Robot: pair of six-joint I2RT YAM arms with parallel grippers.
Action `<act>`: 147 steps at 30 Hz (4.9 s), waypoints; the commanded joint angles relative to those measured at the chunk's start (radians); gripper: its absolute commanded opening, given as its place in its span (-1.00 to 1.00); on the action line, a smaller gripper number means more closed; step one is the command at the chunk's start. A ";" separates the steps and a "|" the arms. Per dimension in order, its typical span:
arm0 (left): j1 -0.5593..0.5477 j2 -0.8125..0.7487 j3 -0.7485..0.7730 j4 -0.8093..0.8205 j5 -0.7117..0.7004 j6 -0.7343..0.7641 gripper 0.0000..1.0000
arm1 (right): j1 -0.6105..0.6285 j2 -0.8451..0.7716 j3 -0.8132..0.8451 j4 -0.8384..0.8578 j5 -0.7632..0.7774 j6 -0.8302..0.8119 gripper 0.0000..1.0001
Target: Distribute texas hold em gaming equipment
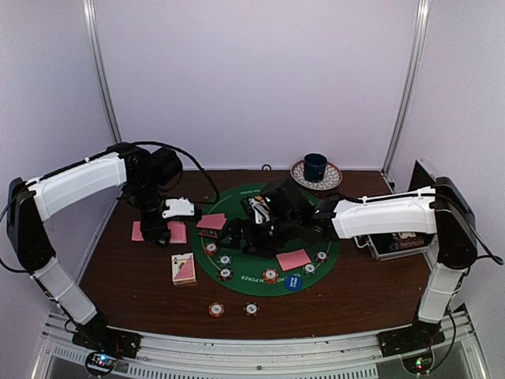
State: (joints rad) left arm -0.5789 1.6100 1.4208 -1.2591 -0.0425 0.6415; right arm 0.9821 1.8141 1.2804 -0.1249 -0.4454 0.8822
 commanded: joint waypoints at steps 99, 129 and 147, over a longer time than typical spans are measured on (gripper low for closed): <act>0.001 -0.018 0.113 -0.058 0.095 -0.050 -1.00 | -0.018 0.604 0.447 0.674 -0.391 0.423 0.49; 0.001 -0.019 0.060 -0.032 0.058 -0.036 -1.00 | -0.046 0.523 0.321 1.067 -0.421 0.683 0.00; 0.001 -0.022 0.048 -0.031 0.058 -0.033 -1.00 | -0.068 0.485 0.230 1.101 -0.463 0.713 -0.79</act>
State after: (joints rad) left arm -0.5777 1.6119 1.4765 -1.3079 0.0212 0.5961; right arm 0.9302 2.3676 1.5360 0.9310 -0.8864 1.5879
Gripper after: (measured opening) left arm 0.671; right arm 0.116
